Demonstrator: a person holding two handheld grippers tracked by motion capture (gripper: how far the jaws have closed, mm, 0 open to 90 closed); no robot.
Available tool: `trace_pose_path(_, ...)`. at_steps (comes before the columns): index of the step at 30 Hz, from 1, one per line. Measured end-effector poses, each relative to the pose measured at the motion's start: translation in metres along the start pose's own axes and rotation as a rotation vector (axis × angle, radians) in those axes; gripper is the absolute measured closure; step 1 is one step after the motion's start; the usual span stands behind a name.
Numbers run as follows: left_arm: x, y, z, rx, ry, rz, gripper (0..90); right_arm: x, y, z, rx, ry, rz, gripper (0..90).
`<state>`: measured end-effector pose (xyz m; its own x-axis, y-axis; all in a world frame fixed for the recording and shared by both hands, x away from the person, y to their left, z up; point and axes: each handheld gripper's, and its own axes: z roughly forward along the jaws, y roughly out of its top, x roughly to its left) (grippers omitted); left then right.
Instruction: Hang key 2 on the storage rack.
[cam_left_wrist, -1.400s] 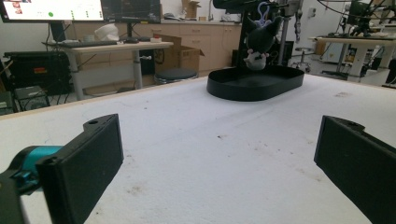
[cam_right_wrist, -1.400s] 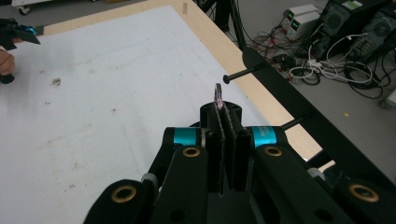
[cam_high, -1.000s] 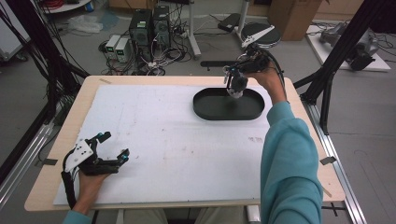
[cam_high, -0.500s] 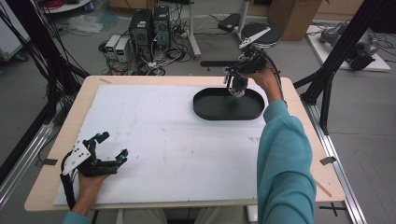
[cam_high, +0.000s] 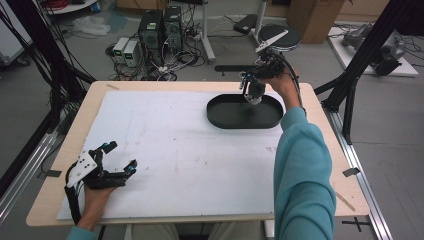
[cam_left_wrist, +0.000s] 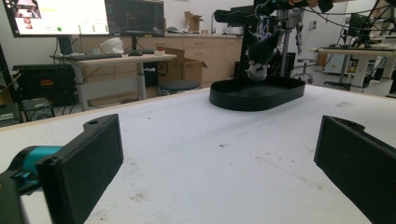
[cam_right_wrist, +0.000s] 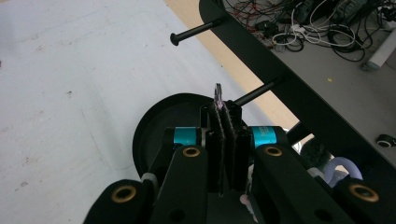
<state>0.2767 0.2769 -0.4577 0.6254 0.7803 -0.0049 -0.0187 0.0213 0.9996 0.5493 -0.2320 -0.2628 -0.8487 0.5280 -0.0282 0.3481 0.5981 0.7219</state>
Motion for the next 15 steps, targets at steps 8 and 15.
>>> trace_pose_path(8, -0.0001, 0.0000, 0.0000, 0.000, 0.000, 0.000, 1.7, -0.0024, -0.0011, 0.0019, 0.000, -0.008, 0.011, 88.7)
trace_pose_path(15, -0.0001, 0.0000, 0.0000, 0.000, -0.001, 0.000, 1.7, -0.0047, -0.0016, 0.0042, -0.007, -0.022, 0.018, 88.6)
